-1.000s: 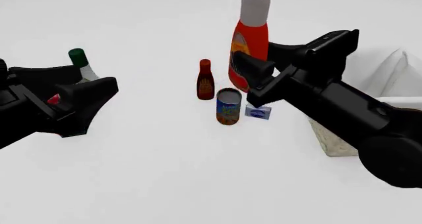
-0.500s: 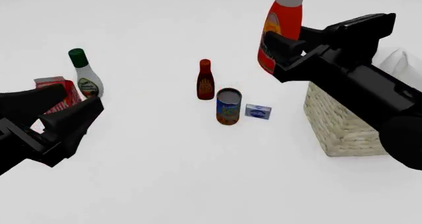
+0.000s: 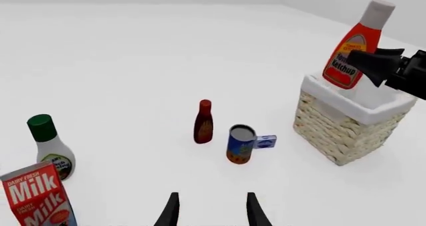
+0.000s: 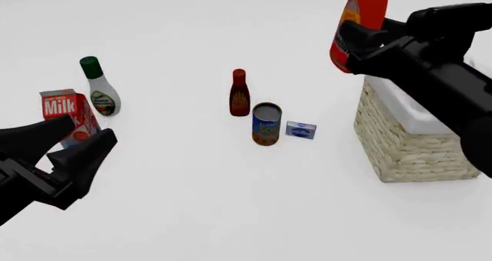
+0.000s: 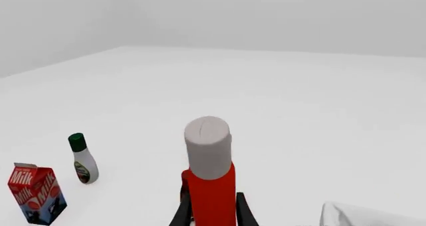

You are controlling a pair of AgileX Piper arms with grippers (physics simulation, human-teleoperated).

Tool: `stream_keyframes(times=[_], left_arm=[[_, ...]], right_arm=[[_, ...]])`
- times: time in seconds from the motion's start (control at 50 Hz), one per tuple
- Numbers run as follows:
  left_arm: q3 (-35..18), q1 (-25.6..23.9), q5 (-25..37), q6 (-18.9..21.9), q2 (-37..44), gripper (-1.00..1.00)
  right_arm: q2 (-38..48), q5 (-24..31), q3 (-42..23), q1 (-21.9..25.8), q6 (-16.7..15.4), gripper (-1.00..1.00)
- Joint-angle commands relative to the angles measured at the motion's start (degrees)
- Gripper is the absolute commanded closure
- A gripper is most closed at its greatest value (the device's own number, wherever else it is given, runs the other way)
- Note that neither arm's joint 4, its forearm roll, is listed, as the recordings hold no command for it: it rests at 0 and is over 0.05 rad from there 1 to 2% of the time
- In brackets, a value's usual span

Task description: Pick the ketchup and place it in the basket.

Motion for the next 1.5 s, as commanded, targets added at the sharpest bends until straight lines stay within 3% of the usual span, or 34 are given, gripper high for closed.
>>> stream_keyframes(times=[0.02, 1.06, 1.5], left_arm=[[1.8, 0.9, -1.5, -0.4, -0.1, -1.00], [4.8, 1.7, -5.8, -1.0, 1.0, -1.00], [4.6, 2.2, -6.5, -1.5, 1.8, -1.00]], right_arm=[[0.3, -0.2, -1.0, -3.8, 1.3, 1.00], [2.1, -1.4, -0.8, -18.6, 3.6, 1.00], [4.3, -1.9, -1.0, -23.0, 3.0, 1.00]])
